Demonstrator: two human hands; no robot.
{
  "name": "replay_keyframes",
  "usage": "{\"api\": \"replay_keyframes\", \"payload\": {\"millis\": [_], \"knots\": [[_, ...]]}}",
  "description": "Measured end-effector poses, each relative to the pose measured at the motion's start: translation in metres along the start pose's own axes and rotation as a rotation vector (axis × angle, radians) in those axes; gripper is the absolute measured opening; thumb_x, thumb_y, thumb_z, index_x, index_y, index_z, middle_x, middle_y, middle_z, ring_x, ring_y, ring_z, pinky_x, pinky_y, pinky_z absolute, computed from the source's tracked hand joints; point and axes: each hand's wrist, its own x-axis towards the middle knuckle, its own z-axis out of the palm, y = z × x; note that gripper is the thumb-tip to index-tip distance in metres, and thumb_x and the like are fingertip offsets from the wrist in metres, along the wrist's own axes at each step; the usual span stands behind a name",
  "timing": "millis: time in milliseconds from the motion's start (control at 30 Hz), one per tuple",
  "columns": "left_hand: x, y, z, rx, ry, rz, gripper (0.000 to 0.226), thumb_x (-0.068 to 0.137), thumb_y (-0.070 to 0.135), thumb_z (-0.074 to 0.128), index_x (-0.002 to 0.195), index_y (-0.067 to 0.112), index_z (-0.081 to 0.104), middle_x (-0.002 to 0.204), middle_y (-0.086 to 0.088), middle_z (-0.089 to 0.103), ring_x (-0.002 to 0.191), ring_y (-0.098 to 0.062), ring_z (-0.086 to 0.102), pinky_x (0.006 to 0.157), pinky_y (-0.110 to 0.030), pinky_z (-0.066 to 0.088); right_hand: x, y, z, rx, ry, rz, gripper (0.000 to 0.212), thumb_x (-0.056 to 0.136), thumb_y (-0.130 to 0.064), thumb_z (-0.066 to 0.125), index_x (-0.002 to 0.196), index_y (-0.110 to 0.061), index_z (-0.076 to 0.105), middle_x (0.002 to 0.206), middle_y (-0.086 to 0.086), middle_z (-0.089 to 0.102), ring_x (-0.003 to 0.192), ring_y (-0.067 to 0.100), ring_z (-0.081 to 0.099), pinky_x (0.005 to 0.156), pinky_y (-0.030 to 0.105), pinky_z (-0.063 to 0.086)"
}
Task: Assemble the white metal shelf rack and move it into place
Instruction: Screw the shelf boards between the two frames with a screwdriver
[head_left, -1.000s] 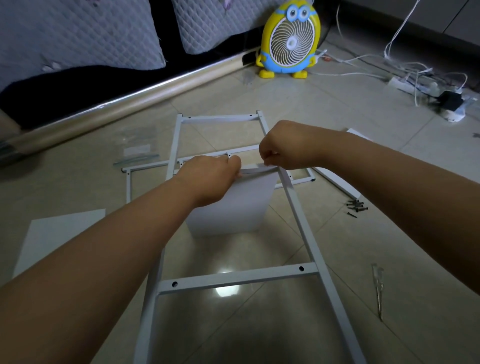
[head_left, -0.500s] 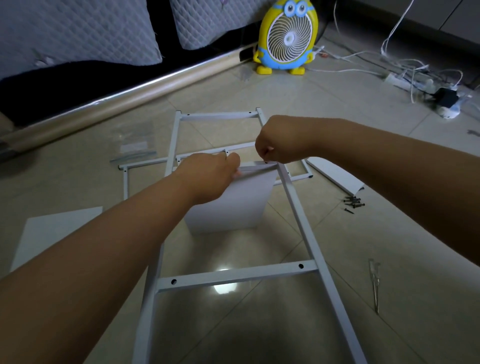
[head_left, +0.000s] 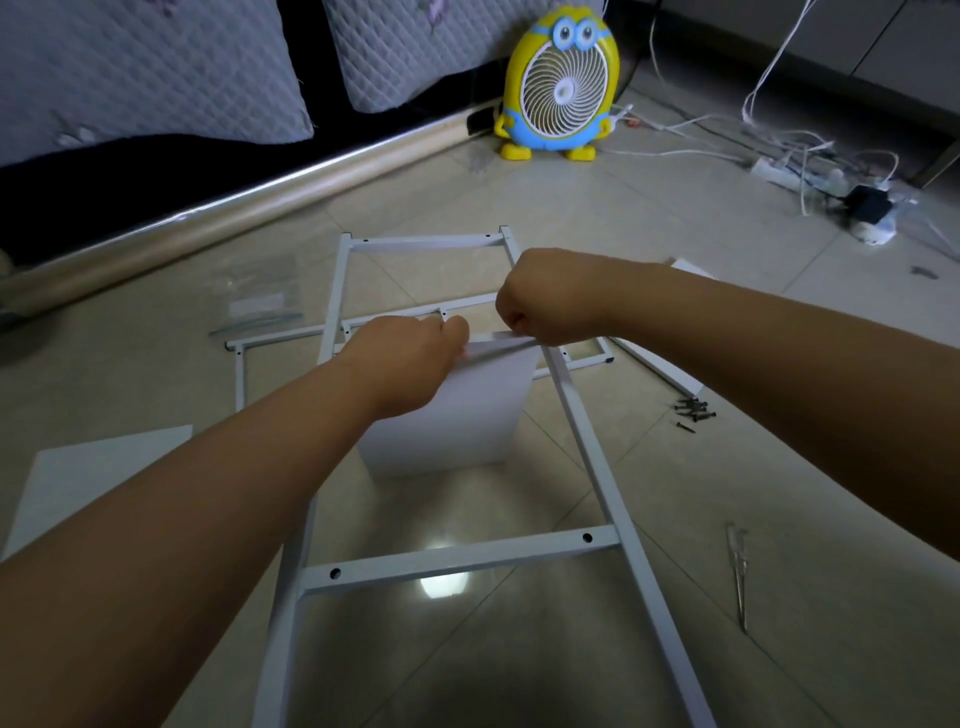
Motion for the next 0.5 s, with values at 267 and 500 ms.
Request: {"api": "replay_keyframes", "payload": {"millis": [267,500], "knots": [[-0.003,0.003,-0.005,-0.034,-0.007,-0.025,0.013,0.1,0.026,0.032,0.101,0.015,0.038,0.1,-0.009,0.058,0.072,-0.02,0.046,0.06,-0.031,0.034,-0.004,0.002,0.004,0.048,0.033,0.049,0.028,0.094,-0.019,0.047,0.094,0.005,0.062,0.061,0.003,0.035,0.076,0.019,0.04,0.052,0.025,0.026],[-0.008,0.007,-0.005,-0.02,-0.022,-0.022,0.014,0.1,0.028,0.03,0.099,0.015,0.037,0.104,-0.01,0.057,0.088,-0.027,0.057,0.062,-0.032,0.035,-0.004,0.009,0.012,0.146,0.043,0.097,0.041,0.095,-0.032,0.045,0.078,0.004,0.056,0.063,0.008,0.05,0.071,0.027,0.048,0.053,0.023,0.027]]}}
